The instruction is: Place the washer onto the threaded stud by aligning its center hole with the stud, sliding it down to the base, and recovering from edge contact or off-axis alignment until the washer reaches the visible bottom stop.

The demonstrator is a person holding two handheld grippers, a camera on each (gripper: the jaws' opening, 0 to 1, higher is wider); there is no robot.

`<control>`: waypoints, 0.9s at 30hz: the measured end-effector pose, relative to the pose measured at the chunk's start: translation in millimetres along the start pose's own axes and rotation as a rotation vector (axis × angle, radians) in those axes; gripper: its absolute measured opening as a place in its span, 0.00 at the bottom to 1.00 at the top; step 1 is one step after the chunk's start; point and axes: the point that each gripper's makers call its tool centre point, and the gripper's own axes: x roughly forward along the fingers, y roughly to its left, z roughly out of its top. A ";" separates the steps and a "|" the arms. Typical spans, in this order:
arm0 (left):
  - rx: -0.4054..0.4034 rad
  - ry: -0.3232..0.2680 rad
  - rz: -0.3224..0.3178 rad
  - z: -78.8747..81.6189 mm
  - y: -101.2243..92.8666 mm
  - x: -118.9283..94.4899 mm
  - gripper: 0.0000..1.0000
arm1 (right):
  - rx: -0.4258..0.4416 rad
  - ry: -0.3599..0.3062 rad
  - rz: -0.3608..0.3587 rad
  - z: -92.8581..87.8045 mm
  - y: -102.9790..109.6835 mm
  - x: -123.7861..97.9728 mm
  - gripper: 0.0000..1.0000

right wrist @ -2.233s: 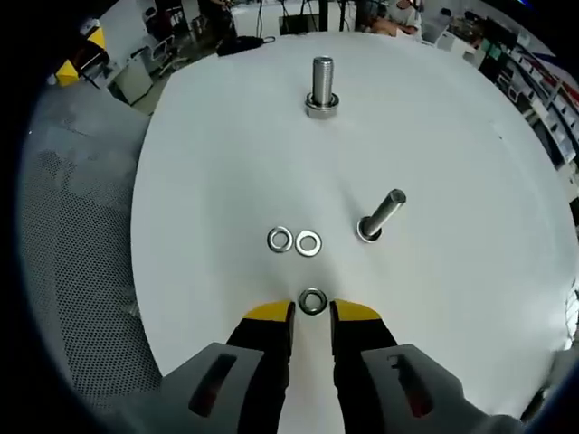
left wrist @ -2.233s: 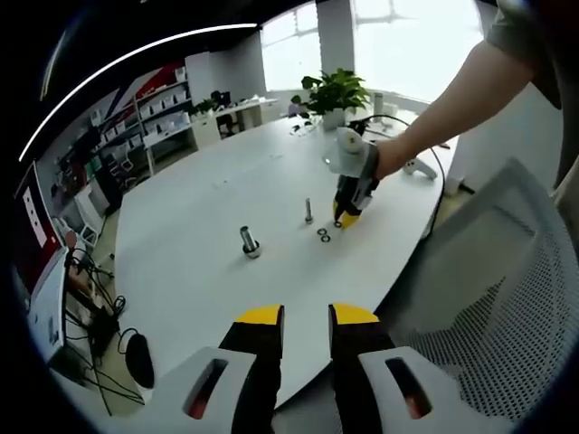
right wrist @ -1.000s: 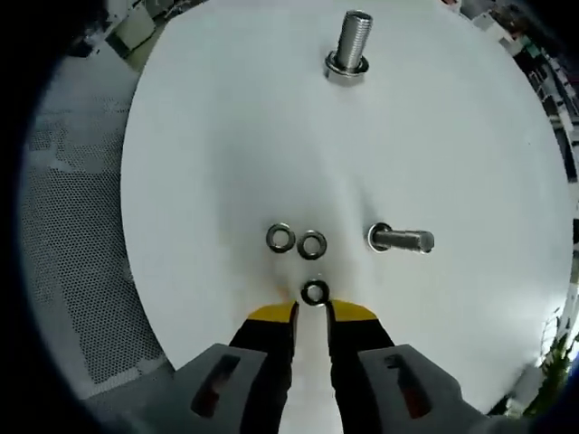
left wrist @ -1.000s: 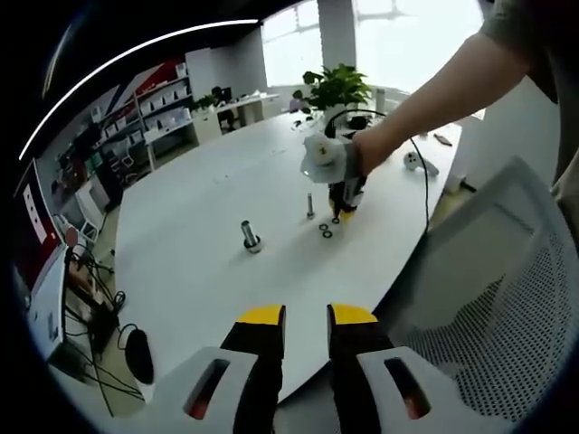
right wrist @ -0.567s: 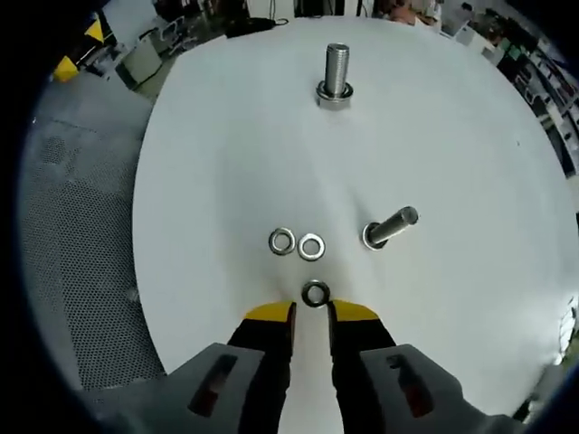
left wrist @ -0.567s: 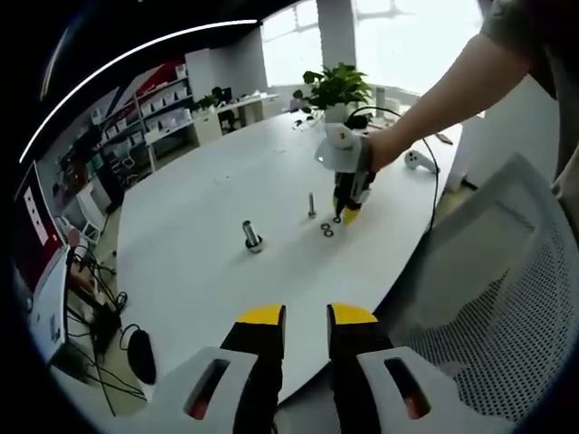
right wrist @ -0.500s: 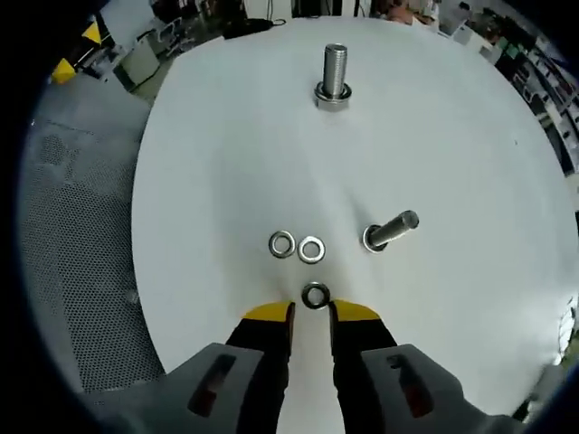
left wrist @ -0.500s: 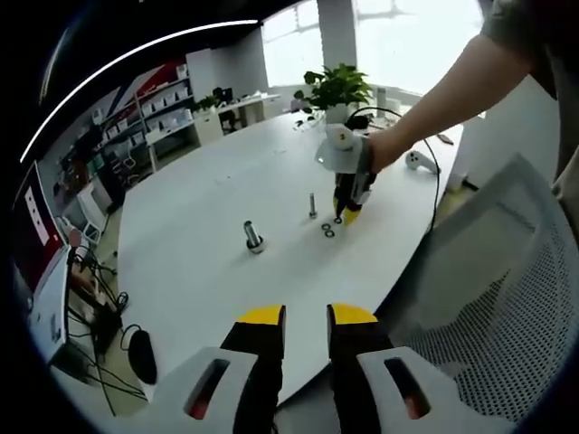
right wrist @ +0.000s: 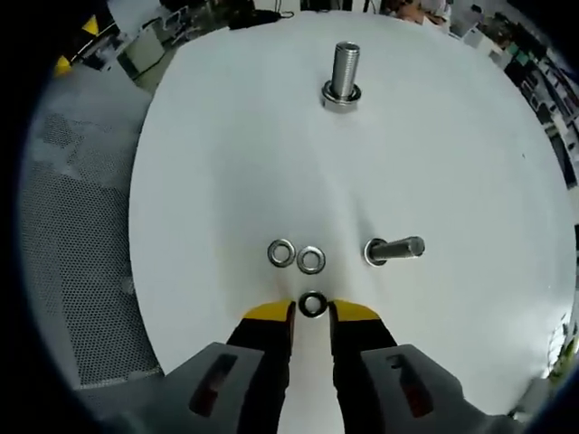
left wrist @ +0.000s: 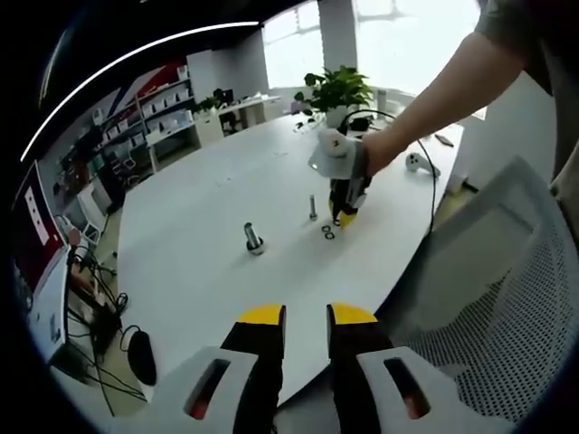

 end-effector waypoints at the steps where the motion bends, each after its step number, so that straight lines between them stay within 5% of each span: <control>1: 0.002 0.001 0.000 -0.2 -0.1 0.0 0.16 | -0.004 0.009 -0.001 0.0 -0.5 0.5 0.17; 14: 0.005 0.012 0.004 -1.7 0.1 0.8 0.16 | -0.111 0.233 -0.057 2.0 2.4 3.5 0.16; 27: -0.007 -0.001 0.001 0.0 0.8 0.0 0.16 | -0.002 0.151 -0.034 0.8 -1.6 0.9 0.14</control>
